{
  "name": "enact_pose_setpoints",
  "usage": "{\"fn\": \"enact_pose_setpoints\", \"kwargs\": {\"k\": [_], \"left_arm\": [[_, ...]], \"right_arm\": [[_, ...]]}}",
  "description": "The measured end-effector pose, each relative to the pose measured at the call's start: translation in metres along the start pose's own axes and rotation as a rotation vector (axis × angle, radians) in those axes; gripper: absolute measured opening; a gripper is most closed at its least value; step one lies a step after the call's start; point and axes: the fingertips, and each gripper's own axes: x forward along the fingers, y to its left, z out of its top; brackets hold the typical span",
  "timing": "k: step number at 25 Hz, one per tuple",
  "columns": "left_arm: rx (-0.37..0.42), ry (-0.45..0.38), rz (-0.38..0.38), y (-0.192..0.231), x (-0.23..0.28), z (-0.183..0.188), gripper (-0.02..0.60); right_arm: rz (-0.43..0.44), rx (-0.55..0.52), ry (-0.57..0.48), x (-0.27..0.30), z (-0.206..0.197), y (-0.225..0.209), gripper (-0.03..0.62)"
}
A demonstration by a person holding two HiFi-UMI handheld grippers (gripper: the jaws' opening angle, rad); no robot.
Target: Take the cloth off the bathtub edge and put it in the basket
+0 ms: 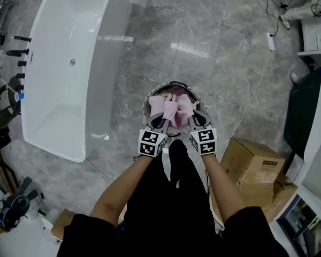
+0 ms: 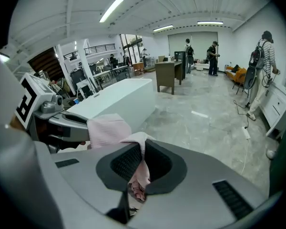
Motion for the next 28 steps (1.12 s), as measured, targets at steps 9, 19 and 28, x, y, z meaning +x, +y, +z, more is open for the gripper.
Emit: {"fn": "enact_pose_setpoints", "kwargs": {"k": [9, 19, 28], "left_arm": [[-0.042, 0.096, 0.03, 0.056, 0.038, -0.031, 0.038], [0.019, 0.225, -0.076, 0.06, 0.058, -0.057, 0.133], [0.028, 0.226, -0.085, 0.059, 0.056, -0.067, 0.133]], "right_arm": [[0.0, -0.009, 0.131, 0.057, -0.031, -0.007, 0.04], [0.015, 0.006, 0.25, 0.086, -0.058, -0.007, 0.041], [0.036, 0.021, 0.243, 0.087, -0.063, -0.003, 0.092]]}}
